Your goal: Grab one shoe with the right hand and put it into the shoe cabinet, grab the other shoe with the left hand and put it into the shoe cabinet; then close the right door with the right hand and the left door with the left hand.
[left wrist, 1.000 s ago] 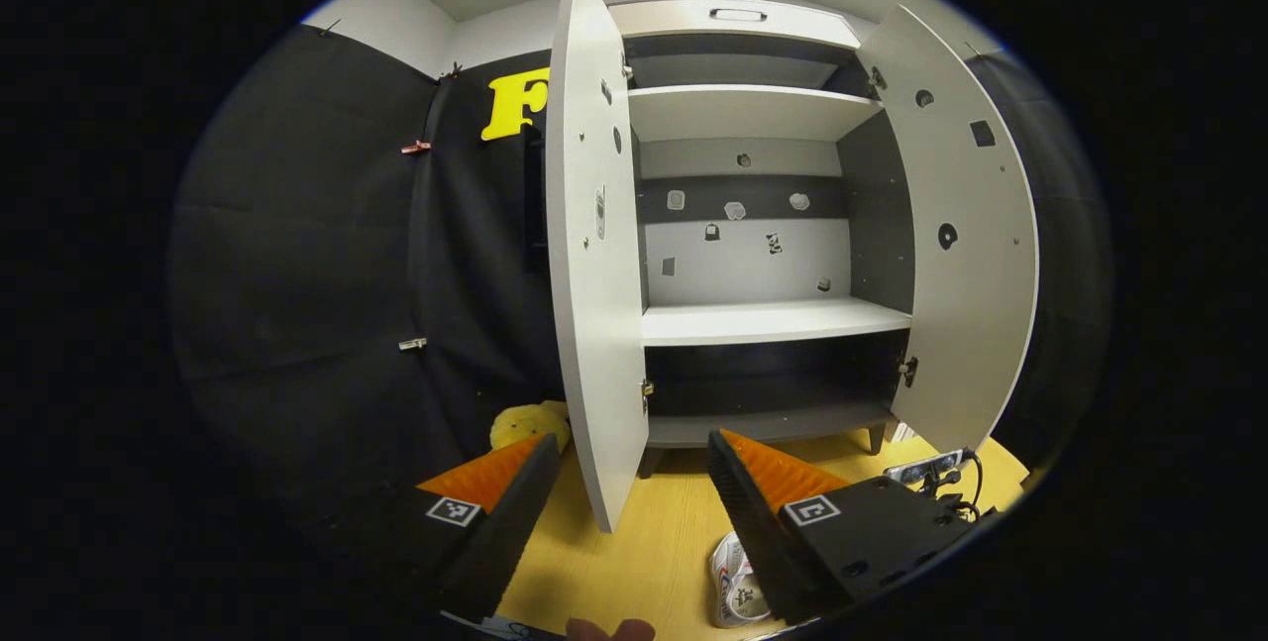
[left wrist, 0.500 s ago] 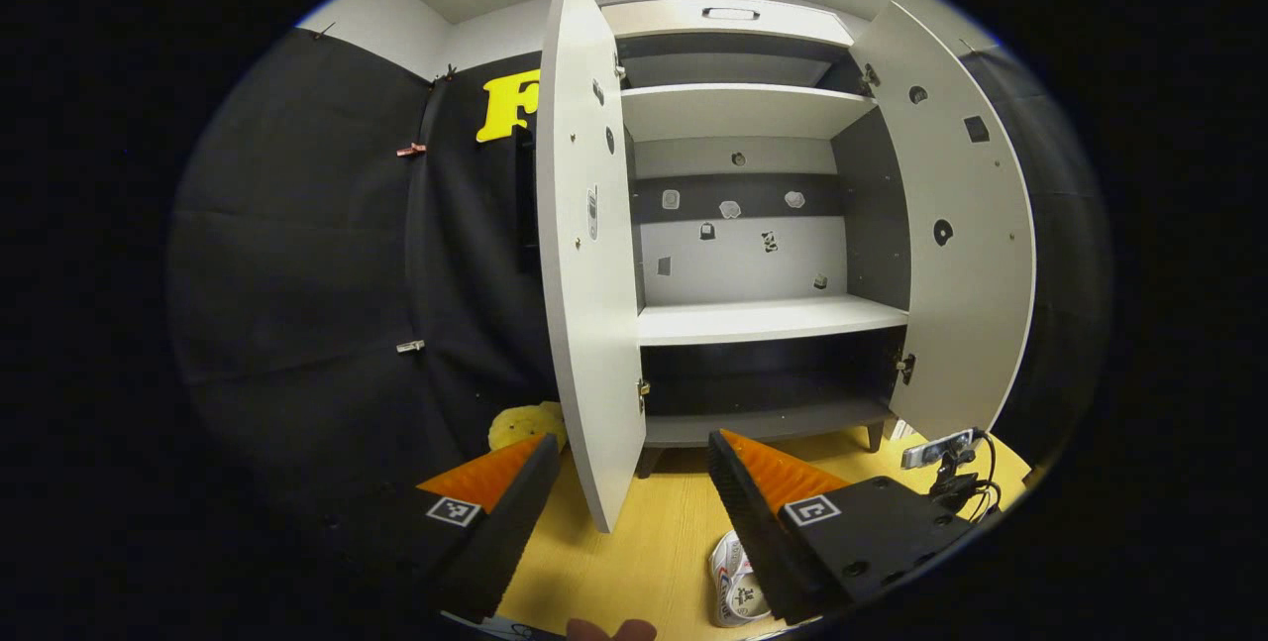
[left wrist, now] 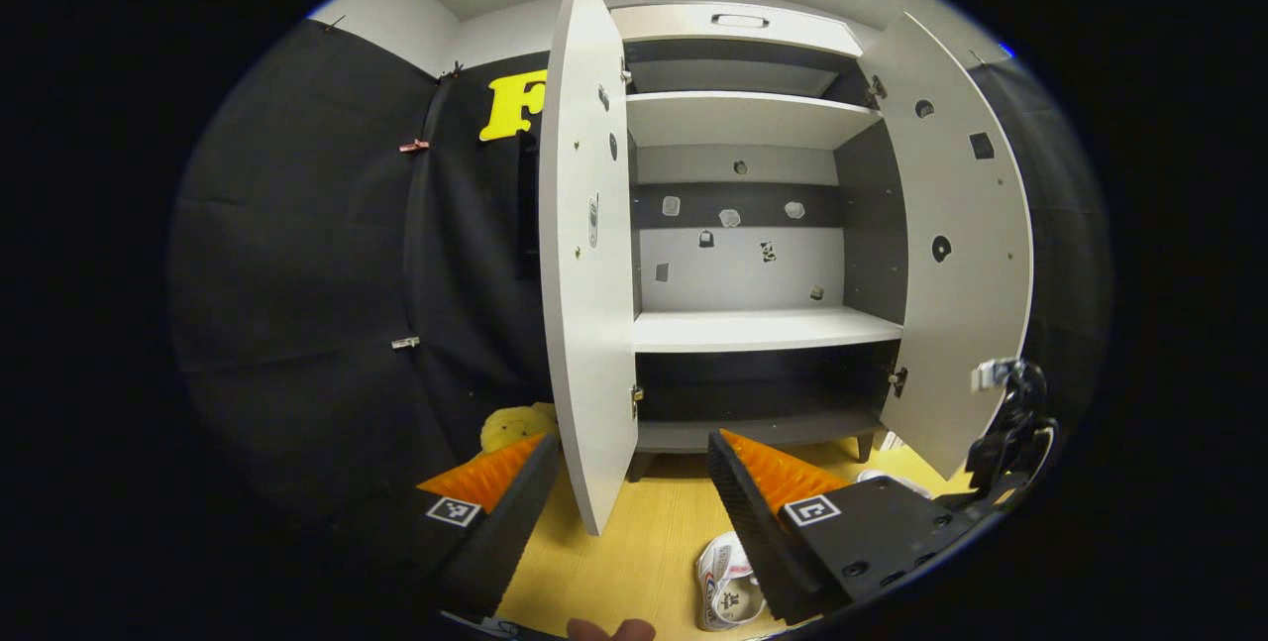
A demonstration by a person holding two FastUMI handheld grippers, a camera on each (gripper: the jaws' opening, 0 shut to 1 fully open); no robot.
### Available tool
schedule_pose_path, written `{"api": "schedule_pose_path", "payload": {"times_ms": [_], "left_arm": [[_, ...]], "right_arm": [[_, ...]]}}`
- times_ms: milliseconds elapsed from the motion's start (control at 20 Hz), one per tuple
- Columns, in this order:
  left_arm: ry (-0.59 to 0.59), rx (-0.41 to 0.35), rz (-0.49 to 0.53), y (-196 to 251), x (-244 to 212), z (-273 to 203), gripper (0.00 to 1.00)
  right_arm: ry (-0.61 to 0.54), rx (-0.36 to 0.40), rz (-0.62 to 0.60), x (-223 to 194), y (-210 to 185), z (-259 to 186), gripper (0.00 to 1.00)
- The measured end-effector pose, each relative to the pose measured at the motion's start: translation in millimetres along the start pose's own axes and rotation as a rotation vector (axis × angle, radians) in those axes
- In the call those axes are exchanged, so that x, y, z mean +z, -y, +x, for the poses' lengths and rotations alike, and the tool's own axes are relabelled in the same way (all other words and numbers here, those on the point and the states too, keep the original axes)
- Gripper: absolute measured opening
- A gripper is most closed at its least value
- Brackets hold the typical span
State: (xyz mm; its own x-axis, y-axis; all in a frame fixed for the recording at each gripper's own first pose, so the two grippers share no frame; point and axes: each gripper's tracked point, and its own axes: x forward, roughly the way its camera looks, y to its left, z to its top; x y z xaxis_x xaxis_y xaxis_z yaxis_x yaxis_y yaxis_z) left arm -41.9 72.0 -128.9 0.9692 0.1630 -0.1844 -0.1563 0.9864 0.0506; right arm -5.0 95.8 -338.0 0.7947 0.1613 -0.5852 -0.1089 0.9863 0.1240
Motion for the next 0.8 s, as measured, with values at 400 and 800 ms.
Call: {"api": "schedule_pose_path", "payload": {"times_ms": [400, 800], "left_arm": [[0.019, -0.032, -0.012, 9.8, 9.6, 3.6, 0.95], [0.026, -0.082, -0.036, 23.5, 11.4, 10.0, 0.95]], "right_arm": [[0.09, 0.028, -0.055, 108.7, -21.9, -48.8, 0.05], [0.147, 0.046, -0.054, 227.3, -29.2, -16.6, 0.05]]}}
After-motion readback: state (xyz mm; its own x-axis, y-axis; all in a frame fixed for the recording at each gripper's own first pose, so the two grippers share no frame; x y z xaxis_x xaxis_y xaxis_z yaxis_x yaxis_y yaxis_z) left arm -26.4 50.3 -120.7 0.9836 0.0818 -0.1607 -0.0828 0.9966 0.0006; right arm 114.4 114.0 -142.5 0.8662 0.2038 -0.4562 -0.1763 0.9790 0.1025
